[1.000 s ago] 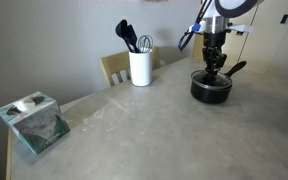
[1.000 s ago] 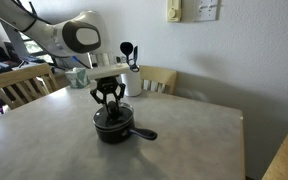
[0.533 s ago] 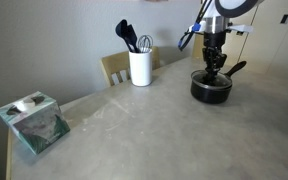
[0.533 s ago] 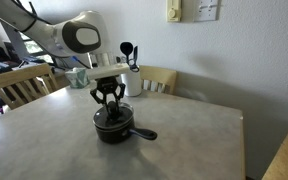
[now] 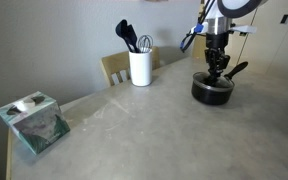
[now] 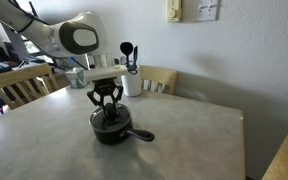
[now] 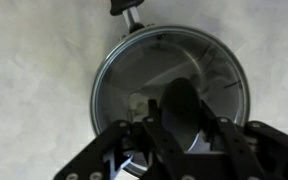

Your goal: Pick the lid on the table and put it on the pot

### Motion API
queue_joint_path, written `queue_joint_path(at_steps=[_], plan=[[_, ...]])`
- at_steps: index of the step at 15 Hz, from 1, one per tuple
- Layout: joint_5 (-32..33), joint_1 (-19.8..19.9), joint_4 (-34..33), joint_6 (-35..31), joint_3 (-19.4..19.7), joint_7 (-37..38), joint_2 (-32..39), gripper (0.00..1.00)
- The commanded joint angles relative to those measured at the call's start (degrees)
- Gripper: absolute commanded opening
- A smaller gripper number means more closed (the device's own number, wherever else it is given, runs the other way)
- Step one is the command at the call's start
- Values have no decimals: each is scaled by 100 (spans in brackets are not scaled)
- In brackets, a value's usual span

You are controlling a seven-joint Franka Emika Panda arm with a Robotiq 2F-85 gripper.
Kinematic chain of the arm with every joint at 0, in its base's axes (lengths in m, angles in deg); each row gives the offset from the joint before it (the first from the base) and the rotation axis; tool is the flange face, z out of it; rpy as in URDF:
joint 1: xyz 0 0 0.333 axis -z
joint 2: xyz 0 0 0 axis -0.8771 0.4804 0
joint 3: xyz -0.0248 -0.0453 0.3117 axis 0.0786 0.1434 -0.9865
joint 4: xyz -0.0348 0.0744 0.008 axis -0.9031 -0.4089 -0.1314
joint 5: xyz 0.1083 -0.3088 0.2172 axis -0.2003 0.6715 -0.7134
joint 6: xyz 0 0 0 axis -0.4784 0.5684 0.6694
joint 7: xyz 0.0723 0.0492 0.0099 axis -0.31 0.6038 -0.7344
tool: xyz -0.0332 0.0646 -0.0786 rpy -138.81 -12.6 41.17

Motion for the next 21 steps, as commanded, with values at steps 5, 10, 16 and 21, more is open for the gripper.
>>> queue_joint_path(at_steps=[5, 10, 16, 21], plan=[[27, 49, 263, -20, -14, 45, -74, 15], [120, -14, 248, 79, 7, 151, -75, 86], [222, -223, 145, 242, -19, 505, -300, 100], [399, -515, -339, 779, -87, 1159, -411, 100]])
